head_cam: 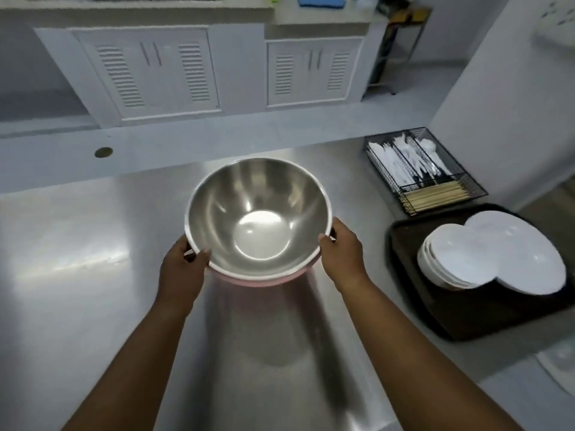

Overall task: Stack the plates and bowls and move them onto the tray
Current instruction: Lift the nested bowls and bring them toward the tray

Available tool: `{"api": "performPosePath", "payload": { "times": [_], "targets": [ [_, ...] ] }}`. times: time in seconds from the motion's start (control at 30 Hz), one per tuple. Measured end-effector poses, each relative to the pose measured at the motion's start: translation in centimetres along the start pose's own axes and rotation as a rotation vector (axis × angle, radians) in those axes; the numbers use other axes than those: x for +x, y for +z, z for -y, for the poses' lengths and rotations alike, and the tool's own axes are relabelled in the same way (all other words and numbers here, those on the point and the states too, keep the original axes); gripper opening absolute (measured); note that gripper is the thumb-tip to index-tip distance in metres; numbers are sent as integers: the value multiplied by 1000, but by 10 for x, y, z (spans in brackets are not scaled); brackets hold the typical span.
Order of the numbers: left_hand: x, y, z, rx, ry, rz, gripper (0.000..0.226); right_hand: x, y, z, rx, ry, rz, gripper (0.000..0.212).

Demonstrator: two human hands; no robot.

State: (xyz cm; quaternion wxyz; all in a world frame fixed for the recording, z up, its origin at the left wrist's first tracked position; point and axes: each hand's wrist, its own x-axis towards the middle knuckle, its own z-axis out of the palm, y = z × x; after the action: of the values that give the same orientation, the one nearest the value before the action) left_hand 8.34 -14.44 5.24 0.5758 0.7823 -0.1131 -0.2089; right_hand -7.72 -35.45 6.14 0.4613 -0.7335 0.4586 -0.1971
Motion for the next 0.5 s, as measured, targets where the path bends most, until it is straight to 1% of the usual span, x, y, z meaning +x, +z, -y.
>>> {"api": "performPosePath", "payload": {
  "times": [0.03,0.1,0.27,0.33,0.5],
  "targets": [
    [7,27,-6,9,9,39,32,12,-20,-11,-7,16,-37,18],
    [16,50,-15,4,15,72,31,27,-36,-17,-24,39,-62,18],
    [45,152,-42,42,22,189,28,87,-105,-54,-8,179,-155,30],
    [56,180,-48,46,20,209,28,105,-122,-62,21,201,-161,35],
    [79,225,-53,80,19,224,23,143,-143,-73,27,257,-177,37]
  ]
}}
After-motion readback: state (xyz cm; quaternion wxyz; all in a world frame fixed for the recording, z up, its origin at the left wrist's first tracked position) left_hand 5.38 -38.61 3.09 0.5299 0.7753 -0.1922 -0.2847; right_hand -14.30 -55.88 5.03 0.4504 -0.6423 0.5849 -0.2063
